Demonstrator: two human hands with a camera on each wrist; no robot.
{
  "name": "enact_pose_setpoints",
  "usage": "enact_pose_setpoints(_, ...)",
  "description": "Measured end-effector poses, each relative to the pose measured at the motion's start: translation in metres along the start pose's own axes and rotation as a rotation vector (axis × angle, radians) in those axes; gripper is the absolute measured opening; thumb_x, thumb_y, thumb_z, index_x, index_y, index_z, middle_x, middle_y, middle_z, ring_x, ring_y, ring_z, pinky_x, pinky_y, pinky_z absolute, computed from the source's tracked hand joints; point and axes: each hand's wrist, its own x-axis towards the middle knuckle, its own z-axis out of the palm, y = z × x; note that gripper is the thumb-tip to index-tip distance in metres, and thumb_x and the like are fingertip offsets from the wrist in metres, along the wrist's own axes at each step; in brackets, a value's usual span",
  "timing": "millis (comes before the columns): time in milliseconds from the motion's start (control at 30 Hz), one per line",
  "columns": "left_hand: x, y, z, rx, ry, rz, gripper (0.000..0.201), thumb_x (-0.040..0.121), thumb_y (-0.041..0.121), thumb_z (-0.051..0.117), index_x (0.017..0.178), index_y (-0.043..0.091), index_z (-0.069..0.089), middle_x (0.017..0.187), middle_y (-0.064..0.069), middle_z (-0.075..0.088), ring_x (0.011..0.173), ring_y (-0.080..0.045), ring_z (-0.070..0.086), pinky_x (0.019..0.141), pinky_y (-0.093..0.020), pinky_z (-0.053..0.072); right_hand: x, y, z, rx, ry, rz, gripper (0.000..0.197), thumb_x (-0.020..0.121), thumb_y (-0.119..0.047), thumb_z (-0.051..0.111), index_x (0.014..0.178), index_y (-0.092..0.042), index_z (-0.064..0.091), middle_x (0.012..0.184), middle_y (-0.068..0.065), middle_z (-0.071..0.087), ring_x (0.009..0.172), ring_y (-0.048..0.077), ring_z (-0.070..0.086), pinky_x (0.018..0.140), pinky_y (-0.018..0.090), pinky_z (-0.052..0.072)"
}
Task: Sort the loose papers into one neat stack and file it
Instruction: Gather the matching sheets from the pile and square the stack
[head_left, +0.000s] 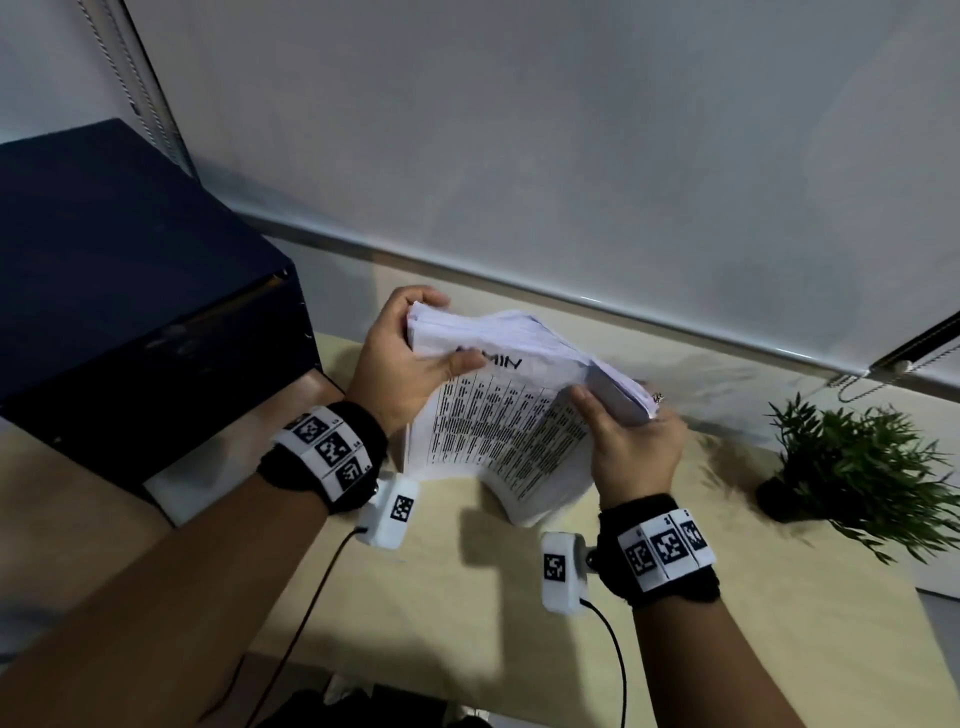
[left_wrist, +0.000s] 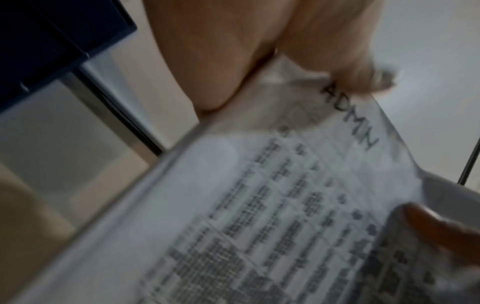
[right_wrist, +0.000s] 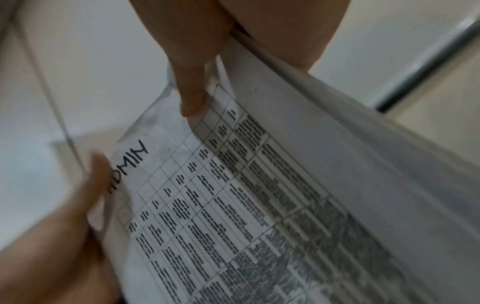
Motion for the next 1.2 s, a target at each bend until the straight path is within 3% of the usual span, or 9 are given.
enact_pose_setpoints(133, 0.004, 0.008, -0.006, 0.04, -0.03, 0.012, 0.035, 0.055, 0.025, 0.088, 0.077, 0.014, 0.063, 0.067, 0.009, 0.068, 0.063, -0.006, 0.06, 0.063, -0.024, 0.052, 0.006, -0.003, -0.01, 0.048, -0.006, -0.073, 0.02, 0.068, -0.001, 0.086, 0.082, -0.007, 0.074, 0.07, -0.007, 0.071, 0.069, 0.009, 0.067, 0.069, 0.029, 0.056)
enact_pose_setpoints(233, -0.003, -0.011, -0.018, -0.081, -0.142, -0.068, 0.051, 0.052, 0.022, 0.091, 0.093, 0.018, 0.062, 0.083, 0.013, 0.069, 0.076, -0.005, 0.062, 0.073, -0.019, 0.052, 0.001, 0.005, -0.019, 0.095, -0.044, -0.023, 0.033, 0.064, 0.0, 0.087, 0.092, 0.003, 0.069, 0.078, -0.005, 0.074, 0.072, 0.01, 0.069, 0.068, 0.022, 0.057)
enact_pose_setpoints(367, -0.019, -0.039, -0.019, 0.035, -0.26, -0.197, 0.056, 0.061, 0.021, 0.089, 0.111, 0.004, 0.07, 0.109, 0.002, 0.075, 0.105, -0.013, 0.068, 0.101, -0.032, 0.05, -0.006, 0.016, -0.014, 0.049, -0.219, 0.093, 0.031, 0.064, 0.006, 0.084, 0.087, -0.011, 0.073, 0.08, -0.007, 0.078, 0.073, 0.007, 0.072, 0.068, 0.02, 0.057)
enact_pose_setpoints(567, -0.03, -0.035, -0.011, 0.015, -0.168, -0.206, 0.037, 0.065, 0.011, 0.083, 0.1, 0.019, 0.071, 0.093, 0.02, 0.075, 0.095, 0.001, 0.069, 0.09, -0.017, 0.05, -0.009, 0.021, -0.018, 0.109, -0.139, 0.132, 0.034, 0.069, 0.013, 0.078, 0.091, -0.013, 0.072, 0.079, -0.01, 0.077, 0.073, 0.005, 0.071, 0.069, 0.022, 0.059)
enact_pose_setpoints(733, -0.027, -0.026, -0.011, 0.093, -0.116, -0.26, 0.047, 0.06, 0.024, 0.087, 0.104, 0.017, 0.072, 0.102, 0.005, 0.076, 0.099, -0.01, 0.072, 0.098, -0.041, 0.053, -0.009, 0.017, -0.014, -0.024, -0.128, 0.174, 0.017, 0.075, -0.002, 0.079, 0.085, -0.014, 0.071, 0.072, -0.006, 0.076, 0.068, 0.006, 0.072, 0.065, 0.03, 0.06)
enact_pose_setpoints(867, -0.003, 0.033, -0.016, 0.447, 0.06, 0.135, 0.078, 0.061, 0.039, 0.088, 0.127, 0.025, 0.048, 0.123, 0.012, 0.056, 0.117, -0.008, 0.056, 0.104, -0.031, 0.046, 0.016, -0.014, -0.018, -0.309, -0.255, -0.042, 0.016, 0.073, -0.025, 0.083, 0.074, -0.013, 0.073, 0.062, -0.003, 0.072, 0.05, 0.013, 0.066, 0.05, 0.028, 0.058)
enact_pose_setpoints(967, 0.011, 0.072, -0.004, 0.943, -0.154, 0.343, 0.089, 0.061, 0.059, 0.08, 0.138, 0.034, 0.042, 0.143, 0.011, 0.044, 0.136, -0.019, 0.039, 0.112, -0.046, 0.027, 0.027, -0.041, -0.005, -0.519, -0.358, -0.443, 0.019, 0.076, -0.028, 0.08, 0.085, -0.011, 0.078, 0.076, 0.003, 0.076, 0.068, 0.014, 0.069, 0.064, 0.024, 0.054)
enact_pose_setpoints(1100, 0.021, 0.07, -0.001, 0.866, -0.366, 0.182, 0.027, 0.079, 0.042, 0.073, 0.101, 0.026, 0.07, 0.09, 0.006, 0.075, 0.082, -0.017, 0.07, 0.076, -0.036, 0.054, 0.035, -0.043, 0.016, -0.62, -0.274, -0.476, 0.027, 0.074, -0.033, 0.082, 0.095, -0.017, 0.074, 0.086, 0.003, 0.076, 0.082, 0.03, 0.07, 0.066, 0.028, 0.05)
enact_pose_setpoints(1200, 0.015, 0.055, -0.019, 0.672, -0.183, 0.019, 0.014, 0.083, 0.031, 0.075, 0.093, 0.021, 0.073, 0.069, 0.016, 0.067, 0.057, 0.012, 0.059, 0.06, -0.009, 0.047, 0.031, -0.006, 0.005, -0.613, 0.031, -0.259, 0.067, 0.069, -0.046, 0.083, 0.126, -0.029, 0.053, 0.139, -0.017, 0.044, 0.134, 0.032, 0.043, 0.108, 0.044, 0.041)
